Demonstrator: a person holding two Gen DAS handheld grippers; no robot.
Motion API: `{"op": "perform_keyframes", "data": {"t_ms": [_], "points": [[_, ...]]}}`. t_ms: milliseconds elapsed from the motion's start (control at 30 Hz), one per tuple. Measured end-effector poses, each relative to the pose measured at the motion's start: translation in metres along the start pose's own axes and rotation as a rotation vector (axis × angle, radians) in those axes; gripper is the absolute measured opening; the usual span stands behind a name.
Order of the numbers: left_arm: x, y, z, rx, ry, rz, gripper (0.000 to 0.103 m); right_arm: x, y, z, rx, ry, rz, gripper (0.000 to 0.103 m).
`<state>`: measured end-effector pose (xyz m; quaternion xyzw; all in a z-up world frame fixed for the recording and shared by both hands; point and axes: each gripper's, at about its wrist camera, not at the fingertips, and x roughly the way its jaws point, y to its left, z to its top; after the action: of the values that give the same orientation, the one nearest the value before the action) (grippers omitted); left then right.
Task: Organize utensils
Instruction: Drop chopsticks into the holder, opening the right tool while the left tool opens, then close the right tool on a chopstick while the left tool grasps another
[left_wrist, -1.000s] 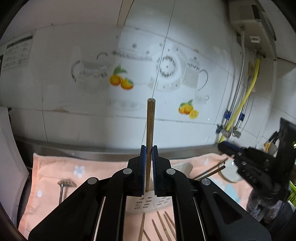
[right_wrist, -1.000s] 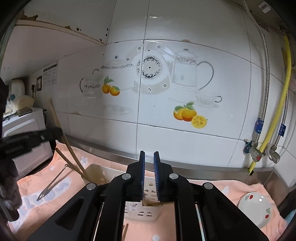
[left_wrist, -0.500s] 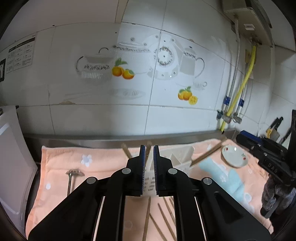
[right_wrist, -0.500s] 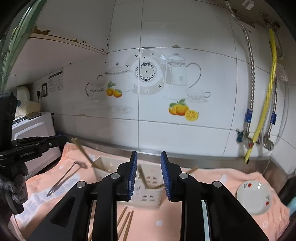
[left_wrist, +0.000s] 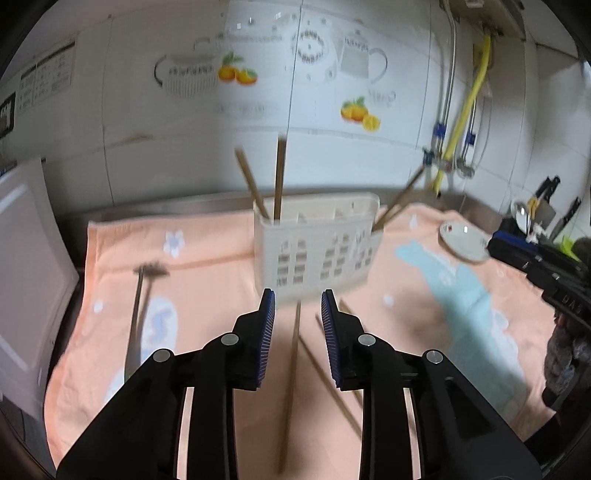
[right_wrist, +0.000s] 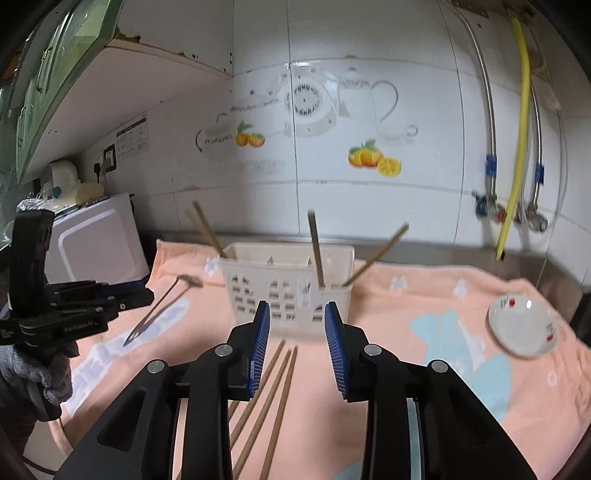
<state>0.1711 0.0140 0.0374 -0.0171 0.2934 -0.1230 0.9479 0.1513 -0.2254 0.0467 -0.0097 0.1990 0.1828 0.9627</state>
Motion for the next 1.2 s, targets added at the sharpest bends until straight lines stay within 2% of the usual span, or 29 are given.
{"op": "perform_keyframes", "data": {"t_ms": [367, 700, 800, 867, 1200], "points": [[0.024, 0.001, -0.057, 0.014, 0.155, 0.011, 0.026, -0.002, 0.009, -0.053, -0.021, 0.1, -0.015, 0.03], [0.045, 0.006, -0.09, -0.007, 0.243, 0.012, 0.026, 0.02, 0.015, -0.107, 0.021, 0.233, 0.01, 0.03], [0.049, 0.006, -0.097, -0.006, 0.262, 0.015, 0.03, 0.031, 0.021, -0.121, 0.017, 0.273, 0.014, 0.03], [0.051, 0.007, -0.1, -0.007, 0.269, 0.014, 0.033, 0.036, 0.023, -0.126, 0.022, 0.291, 0.019, 0.03], [0.064, 0.01, -0.108, -0.005, 0.318, 0.005, 0.033, 0.053, 0.025, -0.139, 0.024, 0.345, 0.009, 0.024]]}}
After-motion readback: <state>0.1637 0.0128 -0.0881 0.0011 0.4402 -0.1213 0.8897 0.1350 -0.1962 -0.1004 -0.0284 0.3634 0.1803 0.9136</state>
